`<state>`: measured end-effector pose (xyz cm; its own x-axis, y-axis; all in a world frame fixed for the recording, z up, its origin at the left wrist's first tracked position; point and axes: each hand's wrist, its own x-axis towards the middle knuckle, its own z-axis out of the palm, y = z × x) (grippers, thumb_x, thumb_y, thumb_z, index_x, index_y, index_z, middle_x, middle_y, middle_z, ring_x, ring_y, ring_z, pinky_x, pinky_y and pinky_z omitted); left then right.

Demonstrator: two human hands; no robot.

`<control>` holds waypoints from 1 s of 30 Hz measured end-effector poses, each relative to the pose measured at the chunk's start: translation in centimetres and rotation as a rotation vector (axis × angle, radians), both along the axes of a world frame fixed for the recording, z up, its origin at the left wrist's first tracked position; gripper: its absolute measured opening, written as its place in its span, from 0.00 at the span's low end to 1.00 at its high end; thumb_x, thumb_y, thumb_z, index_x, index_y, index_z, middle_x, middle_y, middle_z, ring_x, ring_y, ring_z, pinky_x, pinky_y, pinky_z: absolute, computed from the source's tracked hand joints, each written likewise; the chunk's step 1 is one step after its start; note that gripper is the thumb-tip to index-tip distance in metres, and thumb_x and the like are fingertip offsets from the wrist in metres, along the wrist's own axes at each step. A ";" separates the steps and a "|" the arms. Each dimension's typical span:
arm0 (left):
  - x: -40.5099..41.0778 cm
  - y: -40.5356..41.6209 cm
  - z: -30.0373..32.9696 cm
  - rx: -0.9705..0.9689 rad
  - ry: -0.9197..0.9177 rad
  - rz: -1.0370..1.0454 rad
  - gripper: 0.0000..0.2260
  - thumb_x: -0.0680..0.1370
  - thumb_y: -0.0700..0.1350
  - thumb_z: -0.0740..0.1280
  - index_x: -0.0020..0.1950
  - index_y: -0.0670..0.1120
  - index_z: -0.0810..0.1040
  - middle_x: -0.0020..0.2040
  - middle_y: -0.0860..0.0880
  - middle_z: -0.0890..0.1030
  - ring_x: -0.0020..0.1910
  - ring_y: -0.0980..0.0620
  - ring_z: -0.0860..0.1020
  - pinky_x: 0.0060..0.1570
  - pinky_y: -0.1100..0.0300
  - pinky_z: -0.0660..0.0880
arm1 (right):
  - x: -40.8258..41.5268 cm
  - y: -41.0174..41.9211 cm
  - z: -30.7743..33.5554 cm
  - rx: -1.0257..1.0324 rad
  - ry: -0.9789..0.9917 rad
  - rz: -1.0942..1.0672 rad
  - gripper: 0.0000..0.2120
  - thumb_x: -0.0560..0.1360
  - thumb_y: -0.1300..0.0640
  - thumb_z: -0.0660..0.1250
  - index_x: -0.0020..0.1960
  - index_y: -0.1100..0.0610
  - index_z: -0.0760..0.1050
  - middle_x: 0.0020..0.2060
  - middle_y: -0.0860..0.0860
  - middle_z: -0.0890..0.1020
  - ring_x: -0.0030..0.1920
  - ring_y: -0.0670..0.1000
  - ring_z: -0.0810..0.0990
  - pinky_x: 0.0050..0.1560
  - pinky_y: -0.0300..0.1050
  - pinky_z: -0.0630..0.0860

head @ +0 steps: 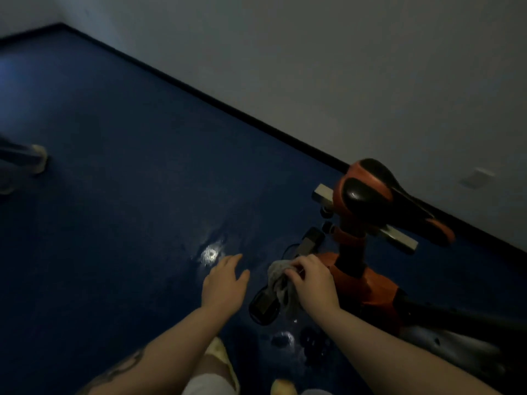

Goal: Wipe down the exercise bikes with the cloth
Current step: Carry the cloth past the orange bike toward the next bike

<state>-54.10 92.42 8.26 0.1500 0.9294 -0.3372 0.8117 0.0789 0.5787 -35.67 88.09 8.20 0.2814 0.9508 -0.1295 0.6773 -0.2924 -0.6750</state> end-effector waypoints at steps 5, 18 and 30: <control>-1.6 10.5 -0.3 0.042 -0.028 -0.034 0.21 0.80 0.52 0.59 0.73 0.50 0.66 0.73 0.52 0.67 0.70 0.51 0.66 0.70 0.52 0.63 | -1.7 10.3 -1.0 0.025 0.025 -0.096 0.03 0.75 0.54 0.67 0.45 0.54 0.77 0.42 0.47 0.74 0.42 0.45 0.73 0.45 0.37 0.67; -2.4 37.2 0.2 -0.013 0.036 -0.302 0.21 0.80 0.53 0.58 0.74 0.51 0.64 0.74 0.51 0.66 0.69 0.50 0.67 0.69 0.51 0.64 | -3.8 30.4 0.0 0.068 0.094 -0.633 0.04 0.76 0.56 0.67 0.44 0.56 0.78 0.42 0.49 0.75 0.41 0.47 0.74 0.41 0.38 0.66; 14.1 52.4 -0.6 0.033 0.019 -0.689 0.21 0.81 0.52 0.57 0.74 0.52 0.63 0.74 0.52 0.65 0.70 0.51 0.65 0.69 0.55 0.62 | 7.7 43.4 -2.0 0.099 0.143 -0.944 0.05 0.77 0.54 0.66 0.43 0.53 0.76 0.43 0.49 0.75 0.41 0.45 0.74 0.41 0.39 0.69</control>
